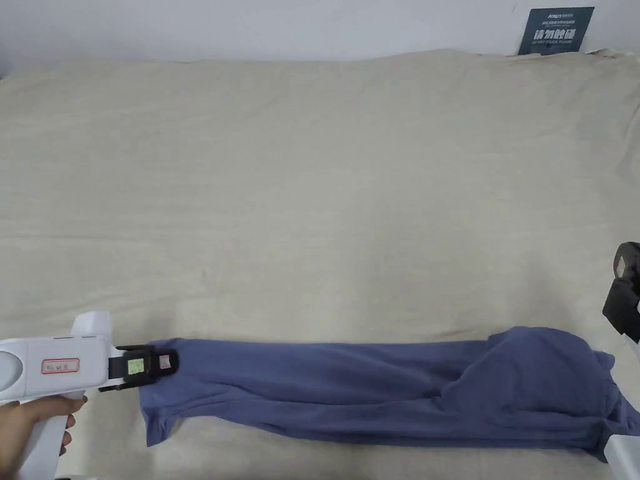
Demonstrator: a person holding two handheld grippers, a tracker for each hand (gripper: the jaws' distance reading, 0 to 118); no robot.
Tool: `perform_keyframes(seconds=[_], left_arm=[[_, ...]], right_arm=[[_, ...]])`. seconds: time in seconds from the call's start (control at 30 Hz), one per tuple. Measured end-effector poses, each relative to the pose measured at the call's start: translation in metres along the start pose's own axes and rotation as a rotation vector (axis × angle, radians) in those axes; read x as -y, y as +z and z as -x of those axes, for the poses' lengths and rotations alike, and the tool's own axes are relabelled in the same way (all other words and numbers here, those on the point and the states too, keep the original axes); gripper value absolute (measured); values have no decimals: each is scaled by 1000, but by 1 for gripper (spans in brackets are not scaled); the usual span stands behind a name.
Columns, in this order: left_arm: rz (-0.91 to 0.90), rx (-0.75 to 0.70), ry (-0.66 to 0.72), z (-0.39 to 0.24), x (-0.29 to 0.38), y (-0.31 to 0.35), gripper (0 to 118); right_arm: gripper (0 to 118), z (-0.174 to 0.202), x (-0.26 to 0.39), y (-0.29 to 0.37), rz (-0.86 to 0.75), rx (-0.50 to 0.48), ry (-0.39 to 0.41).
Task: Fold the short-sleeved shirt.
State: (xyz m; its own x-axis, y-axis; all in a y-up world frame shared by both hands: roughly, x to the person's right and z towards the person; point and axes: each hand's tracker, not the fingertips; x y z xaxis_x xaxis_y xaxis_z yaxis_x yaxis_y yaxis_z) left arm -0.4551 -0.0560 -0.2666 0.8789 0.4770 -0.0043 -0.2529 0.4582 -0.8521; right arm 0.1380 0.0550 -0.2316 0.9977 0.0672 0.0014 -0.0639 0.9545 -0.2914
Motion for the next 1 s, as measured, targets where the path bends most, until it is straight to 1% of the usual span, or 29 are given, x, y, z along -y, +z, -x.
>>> perform_keyframes(seconds=[0.13,0.3,0.43,0.5,0.6,0.73,0.87,1.0], left_arm=[[-33,-52,-2,2,-10,16,4],[-13,-131,25,-1,-14,20,4],[18,-214,145,-30,-18,16,4],[16,-203,144,-52,-21,18,4],[11,-172,84,-91,-25,16,4],[17,-95,6,-142,-28,4,4],[47,-33,-71,-193,-27,-25,4],[88,3,-98,-234,-22,-67,4]], right_arm=[[0,-5,-1,4,-7,0,-12],[0,-12,-1,10,-14,1,-21],[0,-17,-1,14,-24,-5,-38],[0,-19,-1,15,-29,-12,-42],[0,-22,-1,19,-39,-25,-50],[0,-27,-1,26,-49,-35,-61],[0,-35,-2,31,-56,-32,-76],[0,-45,0,35,-61,-25,-87]])
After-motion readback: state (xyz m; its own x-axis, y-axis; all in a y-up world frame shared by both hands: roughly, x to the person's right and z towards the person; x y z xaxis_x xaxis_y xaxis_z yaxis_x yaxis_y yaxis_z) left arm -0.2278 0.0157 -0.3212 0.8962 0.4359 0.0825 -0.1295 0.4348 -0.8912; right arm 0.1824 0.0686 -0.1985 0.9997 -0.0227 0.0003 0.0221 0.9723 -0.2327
